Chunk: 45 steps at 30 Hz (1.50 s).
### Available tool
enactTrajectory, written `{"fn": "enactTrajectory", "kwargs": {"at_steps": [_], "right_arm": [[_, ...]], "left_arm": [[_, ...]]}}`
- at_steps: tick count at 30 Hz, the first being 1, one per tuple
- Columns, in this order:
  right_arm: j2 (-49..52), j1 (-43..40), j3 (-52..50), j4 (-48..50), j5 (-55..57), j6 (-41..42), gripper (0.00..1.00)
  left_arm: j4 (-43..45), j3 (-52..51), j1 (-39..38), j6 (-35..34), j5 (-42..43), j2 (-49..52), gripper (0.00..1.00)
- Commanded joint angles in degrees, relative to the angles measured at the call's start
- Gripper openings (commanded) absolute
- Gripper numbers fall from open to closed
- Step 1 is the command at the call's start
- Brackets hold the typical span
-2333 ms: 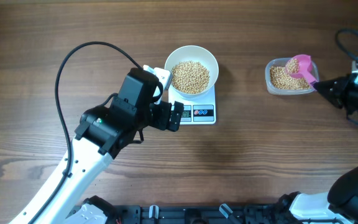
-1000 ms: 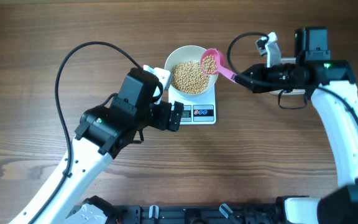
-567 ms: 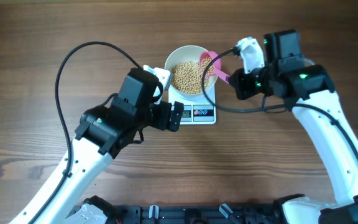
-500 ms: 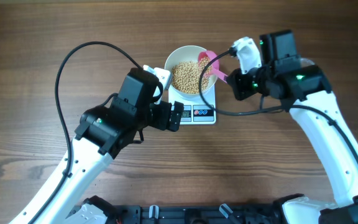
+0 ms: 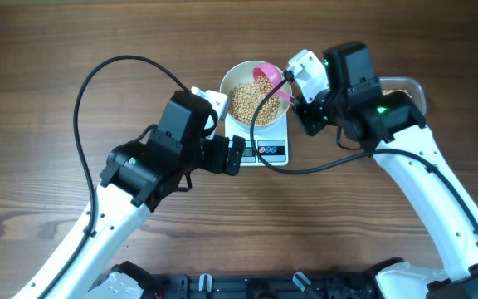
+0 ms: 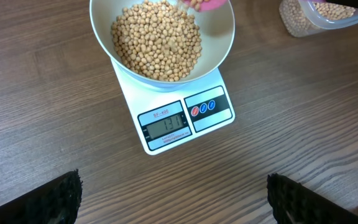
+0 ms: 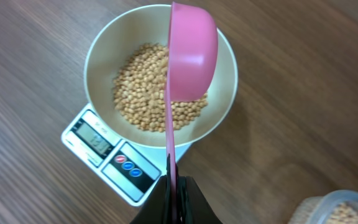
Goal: Scoop item into bowl and weigh 150g on scale
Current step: 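Tip the pink scoop to pour soybeans into the white bowl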
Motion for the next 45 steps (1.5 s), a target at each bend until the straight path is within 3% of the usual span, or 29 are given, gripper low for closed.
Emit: {"fn": "enactTrajectory", "kwargs": {"at_steps": [1,45], "right_arm": [[-1.22,0.24,1.46,0.48,2.62,-2.43,0.04],[-1.27,2.16,1.44,4.13,6.23,-11.50,0.04]], "left_arm": [[0.13,-0.26,-0.15,-0.52,-0.74,-0.42,1.00],[0.13,-0.26,-0.15,-0.52,-0.74,-0.42,1.00]]}}
